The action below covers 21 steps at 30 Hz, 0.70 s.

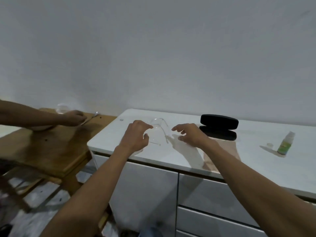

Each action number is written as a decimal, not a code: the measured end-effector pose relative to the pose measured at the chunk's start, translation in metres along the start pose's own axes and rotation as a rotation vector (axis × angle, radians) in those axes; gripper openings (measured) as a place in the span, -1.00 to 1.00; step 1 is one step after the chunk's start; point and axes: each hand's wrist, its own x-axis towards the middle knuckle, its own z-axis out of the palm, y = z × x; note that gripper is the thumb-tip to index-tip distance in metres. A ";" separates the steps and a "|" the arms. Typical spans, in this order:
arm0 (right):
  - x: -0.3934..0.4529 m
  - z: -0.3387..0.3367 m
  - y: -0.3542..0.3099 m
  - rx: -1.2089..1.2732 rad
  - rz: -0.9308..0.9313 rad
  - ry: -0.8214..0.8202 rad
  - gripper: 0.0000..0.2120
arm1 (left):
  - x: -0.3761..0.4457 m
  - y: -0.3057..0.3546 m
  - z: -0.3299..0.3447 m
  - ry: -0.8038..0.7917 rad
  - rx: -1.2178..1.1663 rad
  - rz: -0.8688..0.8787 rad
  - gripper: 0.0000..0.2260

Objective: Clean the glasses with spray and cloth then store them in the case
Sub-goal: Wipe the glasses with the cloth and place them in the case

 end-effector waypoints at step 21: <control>0.046 0.023 -0.003 0.100 -0.064 0.455 -0.71 | 0.026 -0.028 0.005 0.326 0.070 -0.112 -0.88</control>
